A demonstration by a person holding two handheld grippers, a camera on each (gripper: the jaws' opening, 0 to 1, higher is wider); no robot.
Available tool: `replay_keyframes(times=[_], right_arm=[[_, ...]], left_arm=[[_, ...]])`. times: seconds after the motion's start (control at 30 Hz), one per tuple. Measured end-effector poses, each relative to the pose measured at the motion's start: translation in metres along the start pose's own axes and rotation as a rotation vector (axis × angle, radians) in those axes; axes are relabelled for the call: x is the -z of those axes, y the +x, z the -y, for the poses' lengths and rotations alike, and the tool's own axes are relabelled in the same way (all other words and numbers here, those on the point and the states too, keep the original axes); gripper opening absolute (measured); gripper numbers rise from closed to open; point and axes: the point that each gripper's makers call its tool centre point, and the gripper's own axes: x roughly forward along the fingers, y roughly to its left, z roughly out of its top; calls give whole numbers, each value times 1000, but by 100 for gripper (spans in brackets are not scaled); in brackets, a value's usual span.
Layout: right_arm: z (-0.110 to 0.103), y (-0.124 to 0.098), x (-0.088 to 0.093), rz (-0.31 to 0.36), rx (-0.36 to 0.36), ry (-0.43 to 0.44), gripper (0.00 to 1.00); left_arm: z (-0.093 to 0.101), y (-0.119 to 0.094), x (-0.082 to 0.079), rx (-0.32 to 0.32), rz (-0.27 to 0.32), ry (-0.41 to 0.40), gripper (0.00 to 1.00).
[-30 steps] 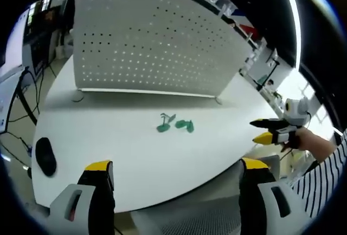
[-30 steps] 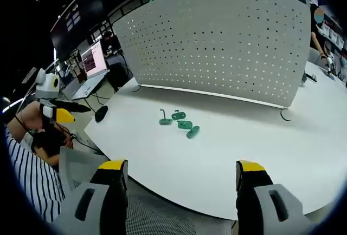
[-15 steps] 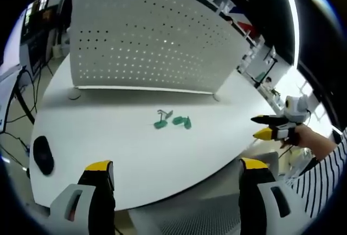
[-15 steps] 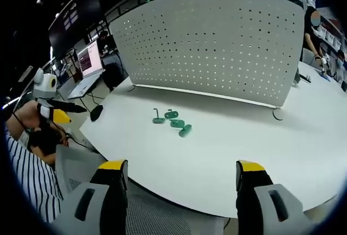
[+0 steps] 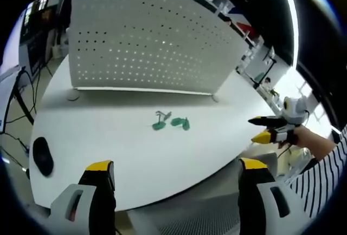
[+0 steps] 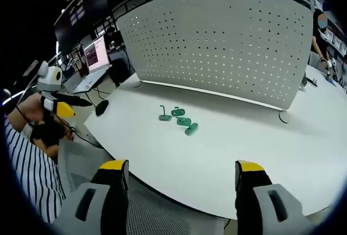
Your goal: Insert the hook assembly into the mounting plate slot until the hook locks in place.
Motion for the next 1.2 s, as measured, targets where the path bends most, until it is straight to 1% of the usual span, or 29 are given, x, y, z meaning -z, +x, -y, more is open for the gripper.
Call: replay_keyframes(times=[0.13,0.37,0.63,0.67,0.7,0.77,0.83,1.0,1.2], right_arm=[[1,5,-3,0,-3,-6,75],[-4,21,-12,-12,-40,-24,68],[-13,45,-25,-19,-94,-61,60],[-14,46,-26,-19,-100,-59,59],[-18,52,-29,-11,-130,-30,58],[-19,59,-30,-11,-142,1,55],[-19,66,-32,-8,-152,7,54],[-30,84,-38,-35,-196,-5,53],[-46,102,-53,-32,-234,-45,50]], left_arm=[[-2,0,-3,-9,5,-4,96],[-5,1,-4,-16,1,-8,96],[-9,1,3,-24,-7,-26,95],[-9,1,4,-25,-8,-27,95],[-10,1,5,-27,-11,-29,95],[-9,1,5,-28,-13,-32,95],[-10,1,5,-33,-11,-37,95],[-8,0,5,-34,-15,-28,95],[-9,0,7,-39,-20,-37,95]])
